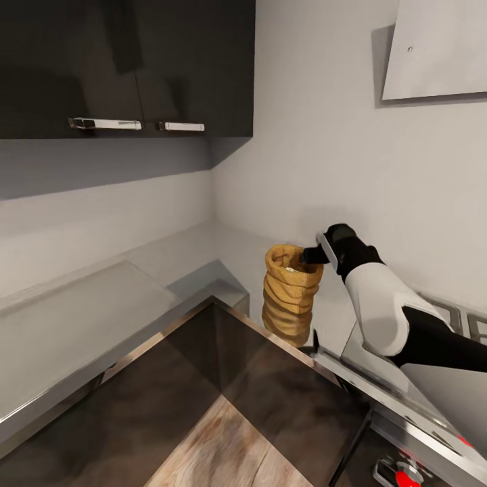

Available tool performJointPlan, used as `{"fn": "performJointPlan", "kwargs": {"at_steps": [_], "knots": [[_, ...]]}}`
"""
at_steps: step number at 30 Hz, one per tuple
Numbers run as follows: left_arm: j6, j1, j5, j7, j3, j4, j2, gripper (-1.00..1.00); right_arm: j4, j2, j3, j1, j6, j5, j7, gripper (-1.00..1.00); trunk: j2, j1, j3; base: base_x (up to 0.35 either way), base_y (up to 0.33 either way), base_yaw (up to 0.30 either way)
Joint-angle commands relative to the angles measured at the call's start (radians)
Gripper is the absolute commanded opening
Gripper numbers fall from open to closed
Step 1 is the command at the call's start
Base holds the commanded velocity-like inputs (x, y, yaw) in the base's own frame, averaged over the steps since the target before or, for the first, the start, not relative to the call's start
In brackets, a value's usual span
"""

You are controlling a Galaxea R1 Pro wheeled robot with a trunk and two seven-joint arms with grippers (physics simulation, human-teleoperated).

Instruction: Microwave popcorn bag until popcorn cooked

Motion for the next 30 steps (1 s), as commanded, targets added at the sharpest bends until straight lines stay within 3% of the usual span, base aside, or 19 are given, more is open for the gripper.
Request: {"fn": "performJointPlan", "kwargs": {"at_steps": [1,17,18,30], "knots": [[-0.002,0.0,-0.001,0.001,0.008,0.0,-0.001,1.0,-0.002,0.001,-0.007,0.001,0.002,0.0,0.006,1.0,-0.001,0.0,-0.001,0.0,0.0,0.0],[-0.002,0.0,-0.001,0.001,0.008,0.0,-0.001,1.0,-0.002,-0.026,-0.013,0.06,-0.001,-0.012,0.004,1.0,-0.001,0.0,-0.001,0.0,0.0,0.0],[-0.002,0.0,-0.001,0.001,0.008,0.0,-0.002,1.0,-0.002,-0.027,-0.013,0.06,-0.001,-0.013,0.005,-1.0,-0.001,0.0,-0.001,0.0,0.0,0.0],[-0.002,0.0,-0.001,0.001,0.008,0.0,-0.002,1.0,-0.002,-0.029,-0.013,0.06,0.005,-0.009,0.002,-1.0,-0.001,0.0,-0.001,0.0,0.0,0.0]]}}
